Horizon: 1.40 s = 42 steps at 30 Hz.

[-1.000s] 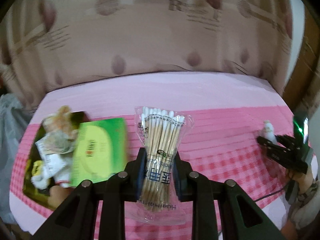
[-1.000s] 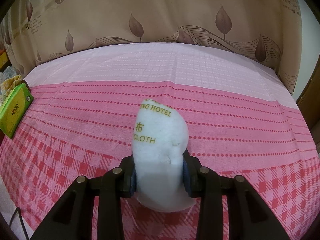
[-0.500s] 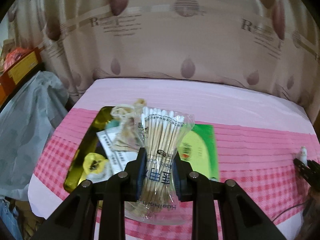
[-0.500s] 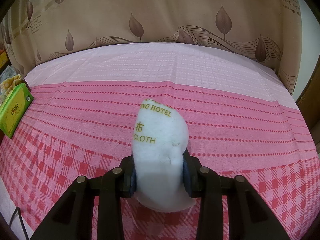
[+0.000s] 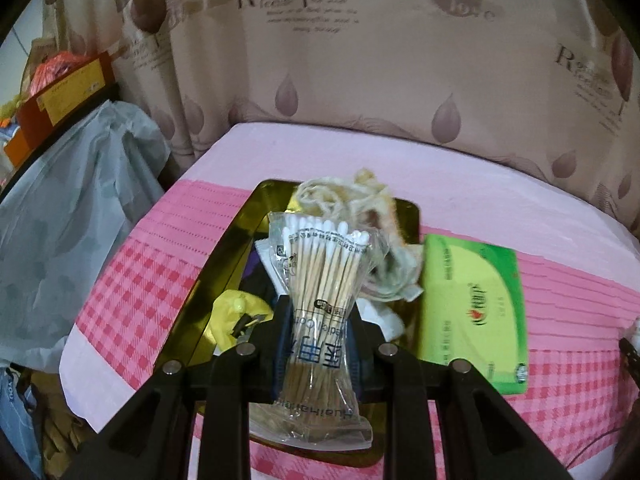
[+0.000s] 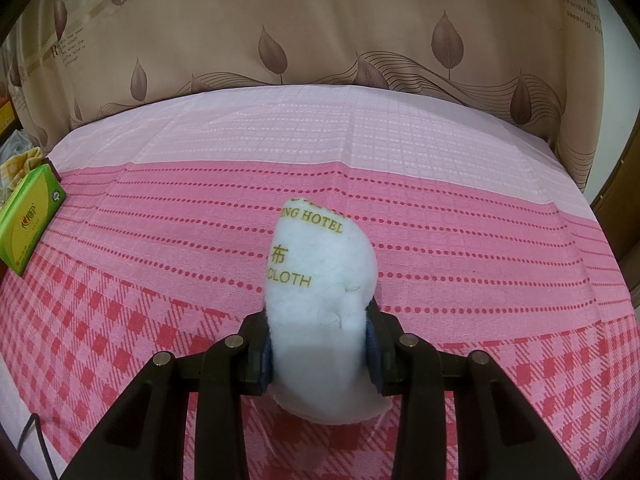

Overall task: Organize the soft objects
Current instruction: 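Carry the cotton swabs into the gold tray and open the left tool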

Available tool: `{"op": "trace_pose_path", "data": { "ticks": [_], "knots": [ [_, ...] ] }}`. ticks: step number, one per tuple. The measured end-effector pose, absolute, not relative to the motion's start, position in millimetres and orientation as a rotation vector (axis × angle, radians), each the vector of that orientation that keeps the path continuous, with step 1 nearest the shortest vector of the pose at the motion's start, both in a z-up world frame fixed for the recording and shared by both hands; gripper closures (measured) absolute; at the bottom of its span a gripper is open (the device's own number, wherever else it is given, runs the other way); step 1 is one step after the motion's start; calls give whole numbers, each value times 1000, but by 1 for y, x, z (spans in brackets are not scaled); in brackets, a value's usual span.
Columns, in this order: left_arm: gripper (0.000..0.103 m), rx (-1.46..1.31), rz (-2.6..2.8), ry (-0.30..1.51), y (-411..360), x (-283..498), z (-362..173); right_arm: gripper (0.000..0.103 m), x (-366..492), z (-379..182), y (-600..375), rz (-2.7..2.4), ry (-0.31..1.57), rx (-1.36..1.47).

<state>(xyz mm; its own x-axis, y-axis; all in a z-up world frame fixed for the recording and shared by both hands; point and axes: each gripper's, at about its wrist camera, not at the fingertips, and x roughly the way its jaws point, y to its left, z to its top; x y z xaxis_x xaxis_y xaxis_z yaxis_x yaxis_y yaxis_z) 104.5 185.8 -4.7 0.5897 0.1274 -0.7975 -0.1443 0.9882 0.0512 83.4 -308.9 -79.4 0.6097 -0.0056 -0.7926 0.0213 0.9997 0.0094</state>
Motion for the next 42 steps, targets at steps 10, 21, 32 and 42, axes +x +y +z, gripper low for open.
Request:
{"op": "trace_pose_path", "data": {
  "ticks": [10,21,32,42],
  "knots": [
    [79,-59,197,967,213,112,-31,68,83,-79,-309,-16,916,18],
    [71,-51,194,968,221,114,-38,68,82,-79,-309,-21,916,10],
    [62,1,176,939,212,102,-22,68,83,-80,-309,-22,917,6],
    [59,38,194,868,210,76,0,68,82,-79,-309,-27,919,-1]
  ]
}}
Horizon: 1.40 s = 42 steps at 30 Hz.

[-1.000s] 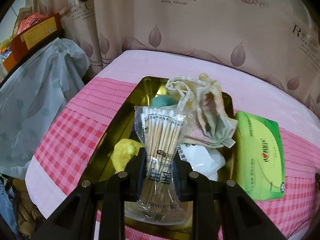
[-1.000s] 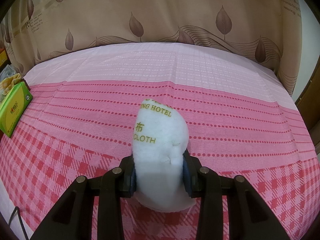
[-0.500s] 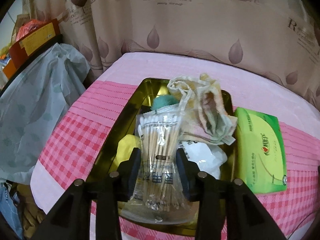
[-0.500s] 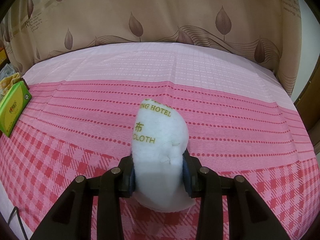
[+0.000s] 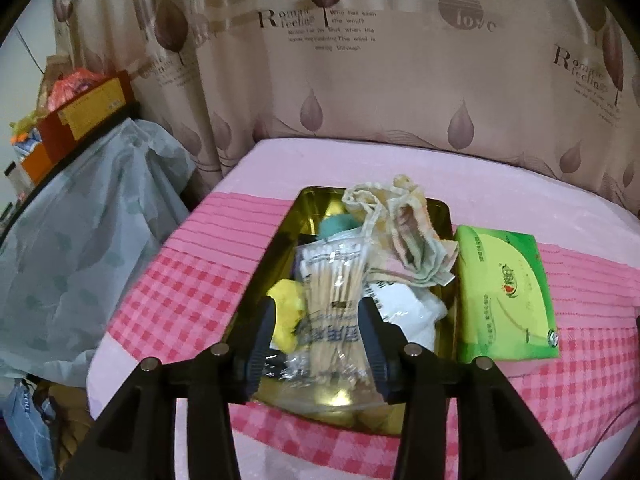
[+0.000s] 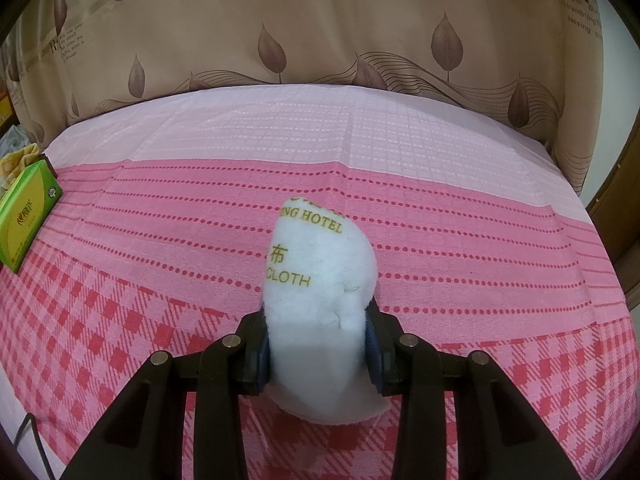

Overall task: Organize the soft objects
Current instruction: 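Carry the cotton swabs into the gold tray and open the left tool, then carry the white hotel cloth to the gold tray and release it with the right tool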

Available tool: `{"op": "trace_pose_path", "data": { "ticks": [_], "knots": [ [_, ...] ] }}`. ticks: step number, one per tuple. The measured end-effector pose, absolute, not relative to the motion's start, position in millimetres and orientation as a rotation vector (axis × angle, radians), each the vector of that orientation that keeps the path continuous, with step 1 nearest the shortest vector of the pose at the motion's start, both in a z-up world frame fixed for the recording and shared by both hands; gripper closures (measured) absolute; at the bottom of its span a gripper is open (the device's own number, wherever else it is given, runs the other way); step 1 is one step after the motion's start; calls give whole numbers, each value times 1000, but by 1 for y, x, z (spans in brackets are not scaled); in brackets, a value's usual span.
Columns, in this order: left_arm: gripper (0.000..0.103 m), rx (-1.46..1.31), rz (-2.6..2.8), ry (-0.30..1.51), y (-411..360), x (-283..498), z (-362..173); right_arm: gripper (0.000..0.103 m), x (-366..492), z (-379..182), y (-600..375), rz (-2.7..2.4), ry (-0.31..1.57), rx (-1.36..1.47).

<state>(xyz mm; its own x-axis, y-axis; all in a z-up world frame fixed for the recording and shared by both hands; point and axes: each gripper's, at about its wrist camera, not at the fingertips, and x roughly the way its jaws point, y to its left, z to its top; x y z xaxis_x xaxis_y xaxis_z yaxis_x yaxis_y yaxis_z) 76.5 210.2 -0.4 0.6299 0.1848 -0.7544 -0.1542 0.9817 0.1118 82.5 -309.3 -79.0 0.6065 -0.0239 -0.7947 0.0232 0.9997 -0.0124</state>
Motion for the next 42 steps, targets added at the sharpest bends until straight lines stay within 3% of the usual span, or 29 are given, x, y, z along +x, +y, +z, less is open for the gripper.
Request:
{"op": "trace_pose_path", "data": {
  "ticks": [16,42],
  "knots": [
    [59,34,329,849,238,30,-9,75,82,-70,-287,-51,918,0],
    [59,-28,359,836,256,27,-12,75,95,0,-117,288,831,-143]
  ]
}}
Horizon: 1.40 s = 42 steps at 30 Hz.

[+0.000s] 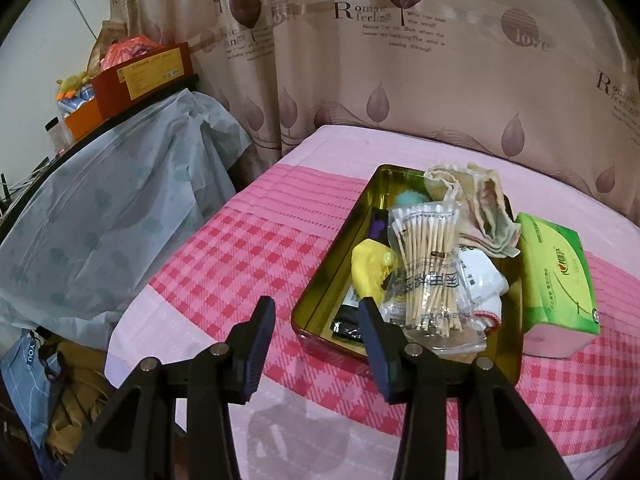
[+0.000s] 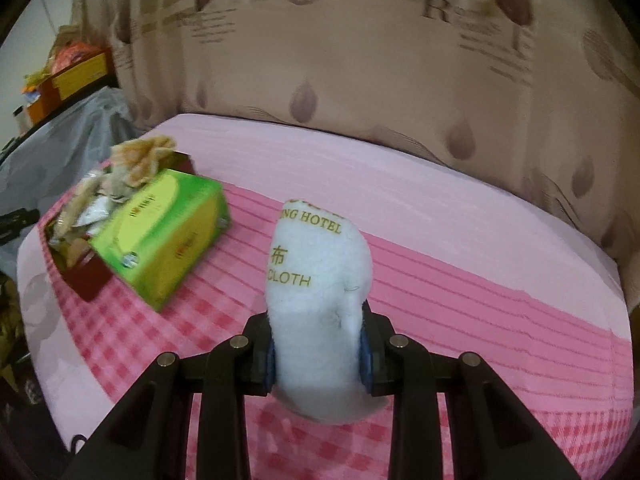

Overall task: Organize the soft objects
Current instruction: 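Carry the white hotel cloth to the gold tray and release it with the right tool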

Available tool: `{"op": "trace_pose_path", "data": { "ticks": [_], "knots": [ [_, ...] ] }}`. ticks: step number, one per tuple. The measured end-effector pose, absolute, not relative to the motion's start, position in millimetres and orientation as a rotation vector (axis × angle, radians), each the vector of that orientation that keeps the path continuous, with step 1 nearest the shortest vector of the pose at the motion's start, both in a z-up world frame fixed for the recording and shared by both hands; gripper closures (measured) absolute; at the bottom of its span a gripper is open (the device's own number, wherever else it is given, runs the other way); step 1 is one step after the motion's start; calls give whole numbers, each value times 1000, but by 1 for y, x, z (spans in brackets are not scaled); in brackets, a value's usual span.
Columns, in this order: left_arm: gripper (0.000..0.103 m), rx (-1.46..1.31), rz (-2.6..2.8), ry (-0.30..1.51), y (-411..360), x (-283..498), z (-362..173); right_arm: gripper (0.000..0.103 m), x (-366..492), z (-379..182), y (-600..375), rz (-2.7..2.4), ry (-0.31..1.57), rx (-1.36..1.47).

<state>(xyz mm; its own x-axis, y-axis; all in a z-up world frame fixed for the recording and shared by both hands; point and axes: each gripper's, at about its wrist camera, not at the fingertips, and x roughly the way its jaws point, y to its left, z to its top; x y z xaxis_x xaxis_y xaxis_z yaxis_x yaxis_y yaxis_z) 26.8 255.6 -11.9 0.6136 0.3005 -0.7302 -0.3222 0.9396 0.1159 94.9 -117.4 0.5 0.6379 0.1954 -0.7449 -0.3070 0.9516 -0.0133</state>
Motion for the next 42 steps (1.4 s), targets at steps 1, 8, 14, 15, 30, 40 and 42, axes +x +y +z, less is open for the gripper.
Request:
{"op": "trace_pose_path", "data": {
  "ticks": [1,8,14,15,30,40,42],
  "knots": [
    [59,-29,361,839,256,27,-12,75,95,3,-111,300,827,-148],
    [59,-36,365,844,258,28,-13,75,99,15,-51,418,802,-185],
    [59,-46,373,847,260,28,-13,75,102,21,-1,515,786,-219],
    [59,-48,373,848,261,28,-14,75,102,22,9,533,783,-225],
    [59,-87,400,846,271,26,-13,75,114,18,110,667,778,-320],
    [59,-117,424,838,276,25,-11,75,130,0,147,687,820,-350],
    [59,-126,425,837,278,25,-11,75,134,-4,153,687,828,-350]
  ]
}}
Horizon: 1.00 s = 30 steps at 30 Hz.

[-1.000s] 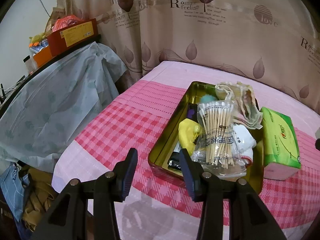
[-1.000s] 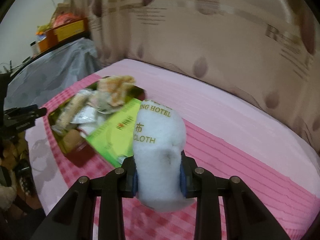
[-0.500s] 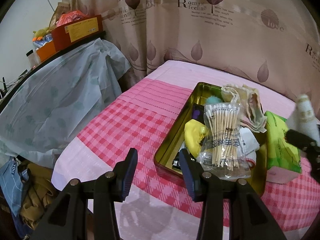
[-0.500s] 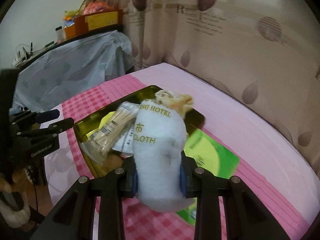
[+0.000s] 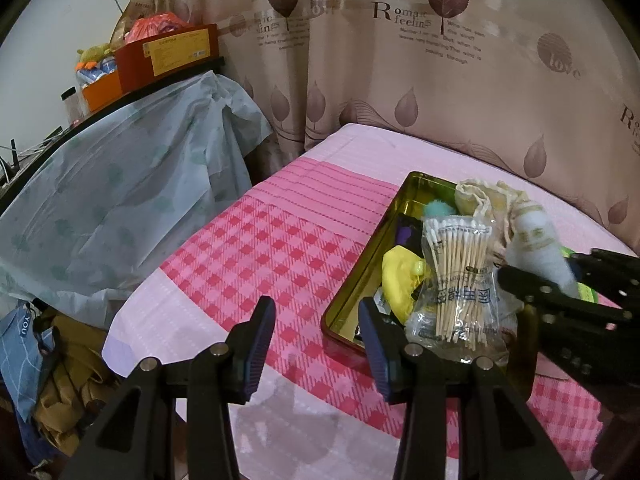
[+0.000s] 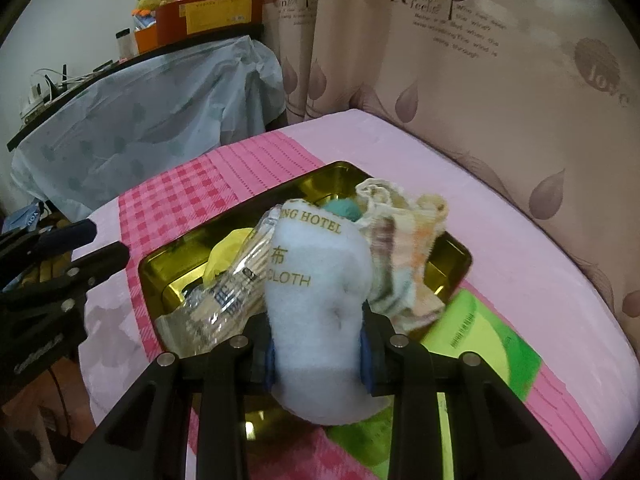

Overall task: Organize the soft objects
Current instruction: 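Carry the white hotel cloth to the gold tray and release it with the right tool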

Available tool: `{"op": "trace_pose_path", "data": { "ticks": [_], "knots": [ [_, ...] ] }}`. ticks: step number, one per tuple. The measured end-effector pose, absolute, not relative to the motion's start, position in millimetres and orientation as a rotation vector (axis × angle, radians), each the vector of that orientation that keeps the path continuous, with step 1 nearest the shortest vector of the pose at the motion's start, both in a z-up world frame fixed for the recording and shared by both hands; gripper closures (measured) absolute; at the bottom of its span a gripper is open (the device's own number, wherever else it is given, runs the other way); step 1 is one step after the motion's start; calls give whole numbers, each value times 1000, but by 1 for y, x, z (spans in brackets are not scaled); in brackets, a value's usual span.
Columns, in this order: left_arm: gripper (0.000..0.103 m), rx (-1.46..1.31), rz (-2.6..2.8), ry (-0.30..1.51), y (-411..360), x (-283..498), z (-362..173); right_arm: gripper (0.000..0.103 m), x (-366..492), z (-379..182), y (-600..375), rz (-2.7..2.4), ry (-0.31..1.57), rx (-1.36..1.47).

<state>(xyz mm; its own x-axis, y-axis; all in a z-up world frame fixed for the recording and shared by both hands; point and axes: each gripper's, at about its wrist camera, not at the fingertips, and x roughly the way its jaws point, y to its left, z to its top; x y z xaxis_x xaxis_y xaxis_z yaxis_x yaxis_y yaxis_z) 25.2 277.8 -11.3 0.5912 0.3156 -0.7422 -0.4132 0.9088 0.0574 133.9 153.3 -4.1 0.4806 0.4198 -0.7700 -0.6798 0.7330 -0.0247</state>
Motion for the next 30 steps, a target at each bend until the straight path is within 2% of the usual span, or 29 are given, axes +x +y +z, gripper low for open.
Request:
{"op": "trace_pose_path", "data": {
  "ticks": [19,22,25,27,30],
  "knots": [
    [59,-151,424,845,280,25,-13,73,168,-21,186,682,821,-351],
    [59,-153,421,848,280,25,-14,67,165,-21,187,686,811,-344],
    [59,-153,414,848,279,26,-14,57,162,-18,187,684,797,-340],
    [59,-154,412,846,280,25,-14,46,158,-14,185,686,787,-330],
    [59,-156,410,842,280,25,-14,36,152,-7,180,686,772,-310]
  ]
}}
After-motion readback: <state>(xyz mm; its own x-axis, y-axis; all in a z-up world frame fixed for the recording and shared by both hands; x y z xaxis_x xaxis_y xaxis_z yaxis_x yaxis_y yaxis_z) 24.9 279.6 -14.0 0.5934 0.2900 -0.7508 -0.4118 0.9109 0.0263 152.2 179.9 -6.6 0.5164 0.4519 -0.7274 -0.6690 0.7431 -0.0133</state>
